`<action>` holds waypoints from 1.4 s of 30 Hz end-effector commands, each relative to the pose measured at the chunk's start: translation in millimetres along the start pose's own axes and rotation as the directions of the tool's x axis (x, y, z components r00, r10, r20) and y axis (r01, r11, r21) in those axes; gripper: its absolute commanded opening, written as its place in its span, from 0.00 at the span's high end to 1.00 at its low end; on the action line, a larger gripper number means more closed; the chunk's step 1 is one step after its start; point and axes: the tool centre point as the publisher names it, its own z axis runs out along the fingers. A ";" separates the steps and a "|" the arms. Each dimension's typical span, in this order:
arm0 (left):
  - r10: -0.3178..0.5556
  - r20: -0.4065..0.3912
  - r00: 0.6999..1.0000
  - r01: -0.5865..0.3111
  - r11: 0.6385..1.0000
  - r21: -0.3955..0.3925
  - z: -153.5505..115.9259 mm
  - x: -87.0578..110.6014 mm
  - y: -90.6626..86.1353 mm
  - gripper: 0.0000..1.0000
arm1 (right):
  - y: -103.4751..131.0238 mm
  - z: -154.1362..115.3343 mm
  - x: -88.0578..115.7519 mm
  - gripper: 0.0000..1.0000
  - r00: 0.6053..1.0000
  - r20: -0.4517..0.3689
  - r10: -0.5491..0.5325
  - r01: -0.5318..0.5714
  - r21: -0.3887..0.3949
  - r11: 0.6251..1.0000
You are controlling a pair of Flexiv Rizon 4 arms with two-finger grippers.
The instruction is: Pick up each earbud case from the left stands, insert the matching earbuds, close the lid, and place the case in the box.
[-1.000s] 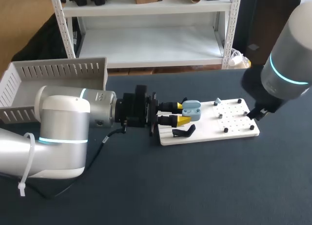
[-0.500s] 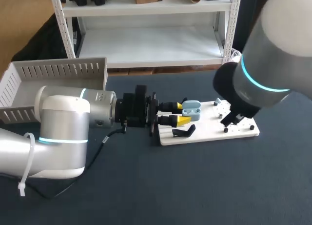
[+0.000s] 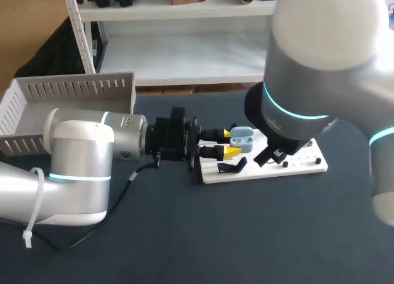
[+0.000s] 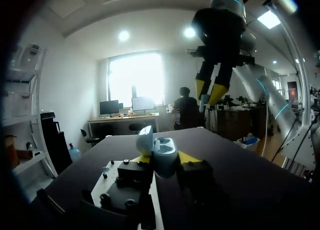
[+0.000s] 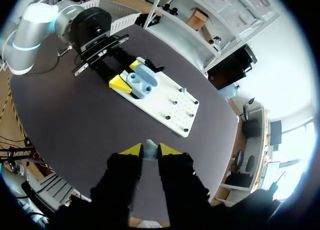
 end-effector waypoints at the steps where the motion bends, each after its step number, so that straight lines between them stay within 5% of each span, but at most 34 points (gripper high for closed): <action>1: 0.002 0.004 1.000 -0.002 1.000 0.001 -0.1 1.3 0.3 1.00 | 0.2 -0.2 -0.4 1.00 1.000 -0.002 0.000 0.000 0.001 1.000; 6: 0.002 0.004 1.000 -0.002 1.000 0.001 -0.1 1.3 0.3 1.00 | 0.2 -0.2 -0.4 1.00 1.000 -0.002 0.000 0.000 0.001 1.000; 11: 0.002 0.004 1.000 -0.002 1.000 0.001 -0.1 1.3 0.3 1.00 | 7.1 -6.3 -24.0 1.00 0.983 0.023 0.181 -0.180 -0.025 0.983; 21: 0.002 0.004 1.000 -0.002 1.000 0.001 -0.1 1.3 0.3 1.00 | 11.2 5.8 -62.3 1.00 0.884 -0.048 0.465 -0.464 0.028 0.886; 26: 0.002 0.004 1.000 -0.002 1.000 0.001 -0.1 1.3 0.3 1.00 | 4.9 12.0 -63.0 1.00 0.854 -0.079 0.514 -0.512 0.048 0.858; 41: 0.002 0.004 1.000 -0.002 1.000 0.001 -0.1 1.3 0.3 1.00 | 4.2 11.8 -61.7 1.00 0.854 -0.079 0.515 -0.513 0.048 0.857; 42: 0.002 0.004 1.000 -0.002 1.000 0.001 -0.1 1.3 0.3 1.00 | 3.3 11.2 -64.6 1.00 0.833 -0.066 0.550 -0.547 0.048 0.835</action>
